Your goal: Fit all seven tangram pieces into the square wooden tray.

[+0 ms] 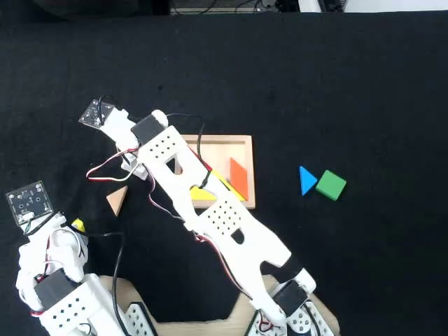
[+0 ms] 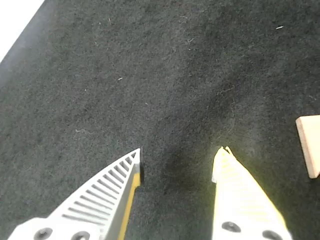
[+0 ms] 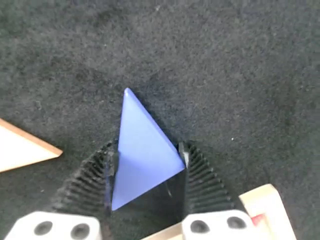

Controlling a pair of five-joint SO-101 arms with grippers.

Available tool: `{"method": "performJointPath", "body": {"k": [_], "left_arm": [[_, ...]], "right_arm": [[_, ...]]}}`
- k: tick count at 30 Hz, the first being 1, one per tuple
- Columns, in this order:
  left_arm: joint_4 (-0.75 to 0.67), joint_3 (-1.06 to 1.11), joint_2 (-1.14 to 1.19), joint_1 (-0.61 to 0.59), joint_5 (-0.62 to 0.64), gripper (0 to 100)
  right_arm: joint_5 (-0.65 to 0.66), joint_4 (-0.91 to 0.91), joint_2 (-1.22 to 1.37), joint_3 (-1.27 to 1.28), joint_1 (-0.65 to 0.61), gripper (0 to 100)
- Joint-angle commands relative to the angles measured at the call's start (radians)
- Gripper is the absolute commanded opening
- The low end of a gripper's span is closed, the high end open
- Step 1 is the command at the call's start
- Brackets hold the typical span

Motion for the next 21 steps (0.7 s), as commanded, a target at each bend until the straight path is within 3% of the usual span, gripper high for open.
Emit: {"method": "performJointPath", "body": {"k": [1, 9, 13, 21], "left_arm": [[-0.014, -0.007, -0.005, -0.007, 0.002, 24], [-0.015, -0.007, -0.005, -0.007, 0.003, 24], [-0.015, -0.007, -0.005, -0.007, 0.003, 24], [-0.015, -0.007, -0.005, -0.007, 0.002, 24]], "right_arm": [[0.008, 0.006, -0.002, -0.038, -0.02, 1.2], [0.003, 0.08, -0.024, -0.151, 0.002, 1.1], [-0.06, 0.118, -0.11, -0.131, 0.014, 1.1], [-0.114, 0.13, -0.314, -0.061, 0.155, 1.1]]}}
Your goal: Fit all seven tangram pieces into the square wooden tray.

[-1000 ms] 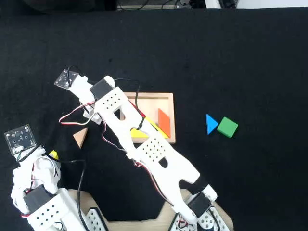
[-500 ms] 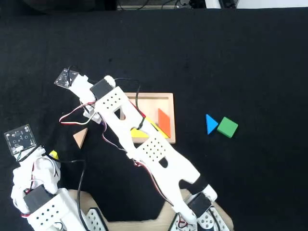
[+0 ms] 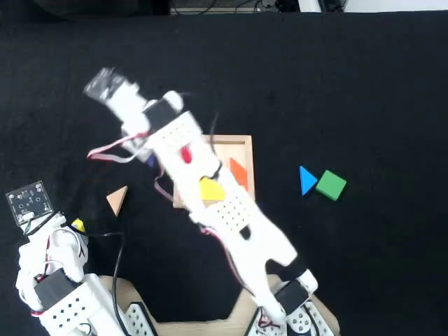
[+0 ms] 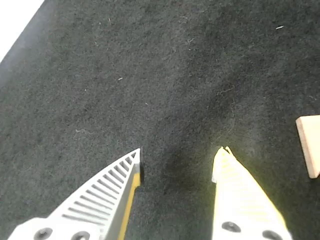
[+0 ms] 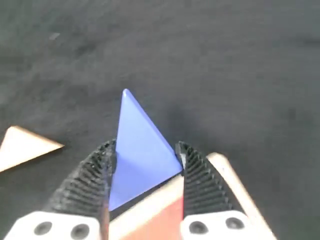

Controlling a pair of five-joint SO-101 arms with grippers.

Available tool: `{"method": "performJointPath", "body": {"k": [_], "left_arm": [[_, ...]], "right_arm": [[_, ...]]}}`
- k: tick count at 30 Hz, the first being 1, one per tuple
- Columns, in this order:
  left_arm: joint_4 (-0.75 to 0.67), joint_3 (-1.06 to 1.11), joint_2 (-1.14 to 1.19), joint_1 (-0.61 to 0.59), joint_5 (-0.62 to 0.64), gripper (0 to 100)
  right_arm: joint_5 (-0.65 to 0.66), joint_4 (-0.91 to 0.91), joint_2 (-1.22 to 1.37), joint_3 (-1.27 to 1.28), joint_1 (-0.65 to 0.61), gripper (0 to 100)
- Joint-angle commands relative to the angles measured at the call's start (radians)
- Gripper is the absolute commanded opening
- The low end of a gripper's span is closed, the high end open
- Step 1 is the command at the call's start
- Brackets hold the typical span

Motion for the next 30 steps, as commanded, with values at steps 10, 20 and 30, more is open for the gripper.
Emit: {"method": "performJointPath", "body": {"k": [10, 20, 30], "left_arm": [[-0.015, -0.007, -0.005, 0.027, 0.0, 24], [-0.015, 0.002, -0.005, 0.035, -0.002, 24], [-0.015, 0.002, -0.005, 0.035, -0.002, 24]], "right_arm": [[-0.012, 0.029, -0.743, 0.791, 0.144, 1.1], [0.043, -0.118, -0.923, 1.19, 0.379, 1.1], [0.048, -0.525, -0.914, 1.555, 0.417, 1.1]]}}
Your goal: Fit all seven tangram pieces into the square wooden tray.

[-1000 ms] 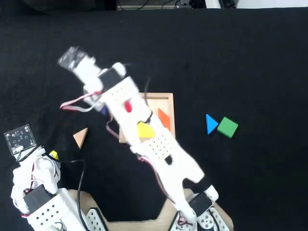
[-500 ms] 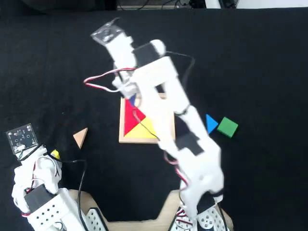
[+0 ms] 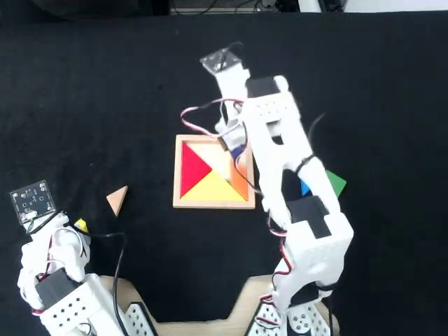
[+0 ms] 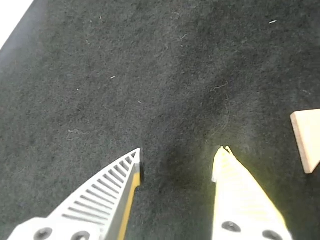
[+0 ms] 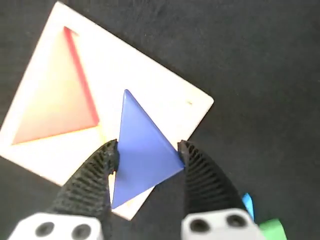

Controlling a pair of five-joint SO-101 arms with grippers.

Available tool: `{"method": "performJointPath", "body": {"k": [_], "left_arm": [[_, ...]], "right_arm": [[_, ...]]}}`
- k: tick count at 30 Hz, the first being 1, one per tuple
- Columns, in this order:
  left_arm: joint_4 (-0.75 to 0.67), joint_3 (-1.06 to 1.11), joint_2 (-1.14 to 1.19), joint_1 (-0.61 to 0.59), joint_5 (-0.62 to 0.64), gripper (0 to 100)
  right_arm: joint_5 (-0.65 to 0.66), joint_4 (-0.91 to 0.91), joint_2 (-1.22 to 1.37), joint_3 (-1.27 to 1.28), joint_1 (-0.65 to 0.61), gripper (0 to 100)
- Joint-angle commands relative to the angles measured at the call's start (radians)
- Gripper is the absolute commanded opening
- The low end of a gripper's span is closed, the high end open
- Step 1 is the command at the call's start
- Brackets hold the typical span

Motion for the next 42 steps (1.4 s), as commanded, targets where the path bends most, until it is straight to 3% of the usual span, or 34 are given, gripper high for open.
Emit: {"method": "performJointPath", "body": {"k": [1, 12, 17, 25, 42], "left_arm": [[-0.015, -0.007, -0.005, 0.012, -0.002, 24], [-0.015, -0.005, -0.005, 0.012, -0.003, 24], [-0.015, -0.005, -0.005, 0.012, -0.003, 24], [-0.015, -0.004, -0.005, 0.012, -0.003, 24], [-0.015, 0.001, -0.005, 0.013, -0.003, 24]], "right_arm": [[0.006, -0.1, -0.041, 0.044, 0.025, 1.1], [0.012, -0.104, -0.035, 0.085, 0.018, 1.1], [0.18, -0.187, -0.027, 0.127, 0.037, 1.2], [0.279, -0.285, 0.058, 0.134, 0.041, 1.3], [0.278, -0.284, 0.07, 0.116, 0.086, 1.5]]}}
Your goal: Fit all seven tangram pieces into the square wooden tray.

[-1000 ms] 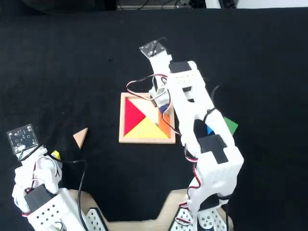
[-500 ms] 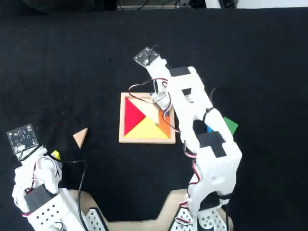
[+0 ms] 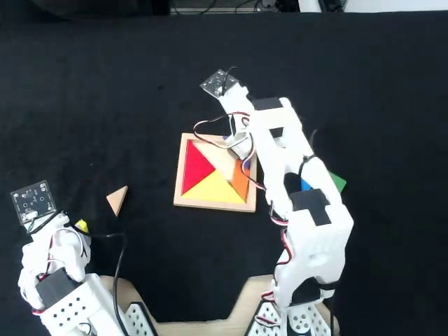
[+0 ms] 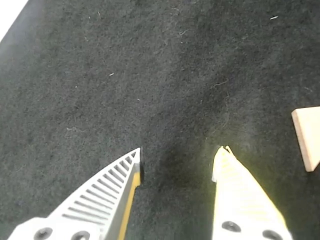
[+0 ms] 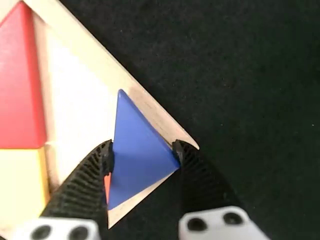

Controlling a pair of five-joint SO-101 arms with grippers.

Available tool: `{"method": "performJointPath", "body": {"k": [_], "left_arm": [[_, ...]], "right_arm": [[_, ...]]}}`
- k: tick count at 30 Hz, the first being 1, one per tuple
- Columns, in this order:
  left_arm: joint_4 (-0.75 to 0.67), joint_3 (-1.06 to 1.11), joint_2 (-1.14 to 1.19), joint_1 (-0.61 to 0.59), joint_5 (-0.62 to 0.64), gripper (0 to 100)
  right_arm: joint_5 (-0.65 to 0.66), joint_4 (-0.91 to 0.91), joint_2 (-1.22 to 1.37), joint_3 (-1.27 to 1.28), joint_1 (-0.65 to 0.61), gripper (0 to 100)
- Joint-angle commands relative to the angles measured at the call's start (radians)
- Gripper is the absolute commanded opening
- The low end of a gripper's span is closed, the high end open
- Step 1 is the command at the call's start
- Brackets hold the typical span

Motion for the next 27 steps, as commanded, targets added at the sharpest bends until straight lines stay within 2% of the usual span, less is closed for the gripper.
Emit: {"method": "performJointPath", "body": {"k": [1, 12, 20, 27], "left_arm": [[-0.015, -0.008, -0.005, 0.013, -0.003, 24], [-0.015, -0.005, -0.005, 0.015, -0.048, 24], [-0.015, -0.005, -0.005, 0.015, -0.048, 24], [-0.015, -0.005, -0.006, 0.015, -0.048, 24]], "right_arm": [[0.008, -0.012, -0.007, -0.041, 0.02, 1.5], [0.009, 0.041, -0.012, -0.035, -0.034, 1.5], [0.003, 0.118, -0.013, -0.113, -0.026, 1.2], [-0.035, 0.117, -0.01, -0.156, -0.003, 1.2]]}}
